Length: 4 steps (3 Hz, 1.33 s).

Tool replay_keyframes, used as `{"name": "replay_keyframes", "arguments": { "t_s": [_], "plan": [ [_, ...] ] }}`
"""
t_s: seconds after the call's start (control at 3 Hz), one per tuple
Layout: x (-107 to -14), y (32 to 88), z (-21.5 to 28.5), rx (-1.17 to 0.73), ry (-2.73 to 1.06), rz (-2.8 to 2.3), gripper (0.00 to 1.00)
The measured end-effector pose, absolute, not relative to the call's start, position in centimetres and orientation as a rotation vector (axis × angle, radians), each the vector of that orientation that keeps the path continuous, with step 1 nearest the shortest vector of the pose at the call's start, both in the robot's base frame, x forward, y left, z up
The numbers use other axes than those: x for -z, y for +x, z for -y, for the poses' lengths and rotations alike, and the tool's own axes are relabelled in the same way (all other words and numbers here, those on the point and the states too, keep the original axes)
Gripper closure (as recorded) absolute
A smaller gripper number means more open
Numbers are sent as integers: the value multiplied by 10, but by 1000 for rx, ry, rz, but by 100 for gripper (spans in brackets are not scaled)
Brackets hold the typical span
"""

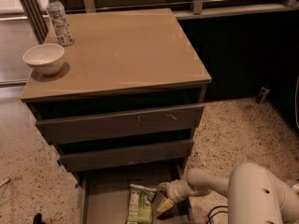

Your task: Pick green jalapeno chip bag from bottom drawer and place on counter

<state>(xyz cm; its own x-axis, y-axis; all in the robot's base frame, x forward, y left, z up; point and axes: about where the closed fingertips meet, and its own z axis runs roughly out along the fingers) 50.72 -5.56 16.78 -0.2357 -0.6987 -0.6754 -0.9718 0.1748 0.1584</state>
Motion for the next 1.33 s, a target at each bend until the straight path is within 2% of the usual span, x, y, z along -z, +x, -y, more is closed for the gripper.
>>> {"name": "replay_keyframes", "arguments": {
  "t_s": [0.33, 1.0, 1.33],
  "plan": [
    [-155, 522, 55, -823, -1545, -1981, 42],
    [-146, 541, 42, -845, -1543, -1935, 38],
    [-141, 546, 31, -871, -1549, -1910, 40]
  ]
}}
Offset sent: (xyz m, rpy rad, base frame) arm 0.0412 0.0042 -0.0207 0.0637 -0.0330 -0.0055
